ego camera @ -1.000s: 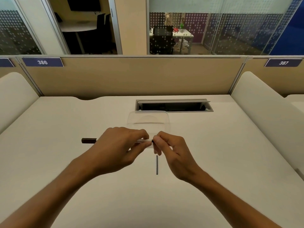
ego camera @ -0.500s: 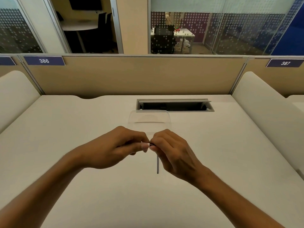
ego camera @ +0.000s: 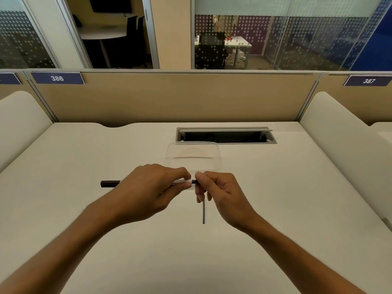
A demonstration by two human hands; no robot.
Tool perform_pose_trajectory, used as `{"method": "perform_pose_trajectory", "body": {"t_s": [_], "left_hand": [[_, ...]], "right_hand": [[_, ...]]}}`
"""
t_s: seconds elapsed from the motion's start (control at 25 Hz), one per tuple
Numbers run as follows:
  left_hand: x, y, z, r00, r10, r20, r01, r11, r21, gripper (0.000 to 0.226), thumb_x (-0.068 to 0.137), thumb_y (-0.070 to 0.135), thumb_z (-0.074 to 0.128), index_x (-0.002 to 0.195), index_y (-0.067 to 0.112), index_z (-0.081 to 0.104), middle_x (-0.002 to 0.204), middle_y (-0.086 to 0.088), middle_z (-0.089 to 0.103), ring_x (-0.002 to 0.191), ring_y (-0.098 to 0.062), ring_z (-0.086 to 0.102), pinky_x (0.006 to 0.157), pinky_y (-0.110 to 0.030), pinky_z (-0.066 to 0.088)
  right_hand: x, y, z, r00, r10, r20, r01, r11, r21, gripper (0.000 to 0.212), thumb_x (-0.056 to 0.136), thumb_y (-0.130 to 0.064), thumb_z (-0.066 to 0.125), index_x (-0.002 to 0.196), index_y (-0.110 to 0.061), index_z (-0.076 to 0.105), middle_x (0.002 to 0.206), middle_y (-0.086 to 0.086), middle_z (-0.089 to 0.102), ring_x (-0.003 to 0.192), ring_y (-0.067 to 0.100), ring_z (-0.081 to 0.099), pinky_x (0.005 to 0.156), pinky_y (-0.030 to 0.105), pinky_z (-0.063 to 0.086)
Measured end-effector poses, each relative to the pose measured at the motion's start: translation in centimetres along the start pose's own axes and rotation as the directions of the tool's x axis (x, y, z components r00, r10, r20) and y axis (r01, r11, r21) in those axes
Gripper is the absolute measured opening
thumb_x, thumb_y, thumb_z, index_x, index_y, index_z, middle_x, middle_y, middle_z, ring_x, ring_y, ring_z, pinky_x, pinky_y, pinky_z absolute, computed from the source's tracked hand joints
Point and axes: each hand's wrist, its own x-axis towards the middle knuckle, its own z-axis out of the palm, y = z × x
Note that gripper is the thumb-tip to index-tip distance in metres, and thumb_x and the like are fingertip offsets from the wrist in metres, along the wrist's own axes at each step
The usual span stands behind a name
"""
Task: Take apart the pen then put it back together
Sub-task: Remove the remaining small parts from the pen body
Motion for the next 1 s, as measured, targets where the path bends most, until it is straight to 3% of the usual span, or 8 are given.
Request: {"method": "perform_pose_trajectory", "body": {"t_s": [0.28, 0.52, 0.64, 0.8, 0.92, 1.0], "left_hand": [[0.22, -0.09, -0.04, 1.000, -0.021, 0.018, 0.021, 1.000, 0.010, 0.031, 0.095, 0.046, 0.039, 0.102, 0.029, 0.064, 0.061, 0.006, 0.062, 0.054, -0.013, 0.050, 0.056, -0.034, 0.045], [0.51, -0.27, -0.52, 0.998, -0.030, 0.055, 0.042, 0.971, -0.237, 0.029, 0.093, 0.045, 0.043, 0.095, 0.028, 0.067, 0.050, 0.009, 0.046, 0.048, -0.013, 0.044, 0.049, -0.017, 0.028], [0.39, -0.12, -0.07, 1.000, -0.019, 0.009, 0.019, 0.995, -0.097, 0.028, 0.094, 0.044, 0.044, 0.099, 0.027, 0.066, 0.053, 0.014, 0.052, 0.052, -0.010, 0.048, 0.051, -0.021, 0.033], [0.41, 0.29, 0.45, 1.000, -0.004, -0.005, 0.004, 1.000, 0.014, 0.031, 0.095, 0.046, 0.039, 0.104, 0.027, 0.063, 0.075, 0.009, 0.068, 0.057, -0.010, 0.050, 0.056, -0.024, 0.041], [0.56, 0.38, 0.13, 1.000, 0.009, -0.005, -0.009, 0.999, -0.033, 0.029, 0.096, 0.041, 0.042, 0.102, 0.025, 0.065, 0.061, 0.014, 0.056, 0.051, -0.008, 0.046, 0.053, -0.018, 0.031], [0.52, 0.23, -0.32, 1.000, 0.010, 0.015, -0.007, 0.986, -0.166, 0.028, 0.096, 0.040, 0.043, 0.094, 0.024, 0.066, 0.051, 0.011, 0.046, 0.048, -0.011, 0.043, 0.050, -0.020, 0.030]], "right_hand": [[-0.05, 0.23, -0.20, 1.000, -0.009, 0.008, 0.010, 0.999, -0.052, 0.034, 0.093, -0.040, 0.050, 0.080, -0.020, 0.073, 0.075, -0.006, 0.073, 0.078, 0.008, 0.068, 0.071, 0.011, 0.048], [-0.17, -0.08, -0.56, 0.972, -0.235, -0.021, 0.217, 0.927, -0.306, 0.028, 0.097, -0.030, 0.052, 0.080, -0.017, 0.071, 0.074, -0.013, 0.067, 0.075, 0.004, 0.065, 0.067, 0.017, 0.050], [-0.05, -0.20, -0.36, 0.994, -0.110, -0.013, 0.104, 0.964, -0.244, 0.031, 0.097, -0.031, 0.048, 0.076, -0.019, 0.066, 0.068, -0.013, 0.064, 0.071, 0.006, 0.064, 0.067, 0.023, 0.051], [0.02, -0.29, 0.06, 0.999, 0.026, 0.026, -0.023, 0.992, -0.121, 0.036, 0.098, -0.028, 0.042, 0.066, -0.020, 0.057, 0.063, -0.002, 0.060, 0.062, 0.005, 0.058, 0.061, 0.017, 0.047], [-0.10, -0.30, 0.13, 0.998, -0.057, 0.027, 0.061, 0.980, -0.190, 0.033, 0.102, -0.025, 0.042, 0.074, -0.015, 0.057, 0.066, -0.004, 0.058, 0.063, 0.008, 0.054, 0.061, 0.024, 0.045], [-0.10, -0.51, -0.03, 0.981, -0.187, 0.040, 0.191, 0.939, -0.286, 0.027, 0.101, -0.023, 0.042, 0.081, -0.013, 0.058, 0.072, -0.007, 0.057, 0.067, 0.009, 0.053, 0.062, 0.022, 0.044]]}}
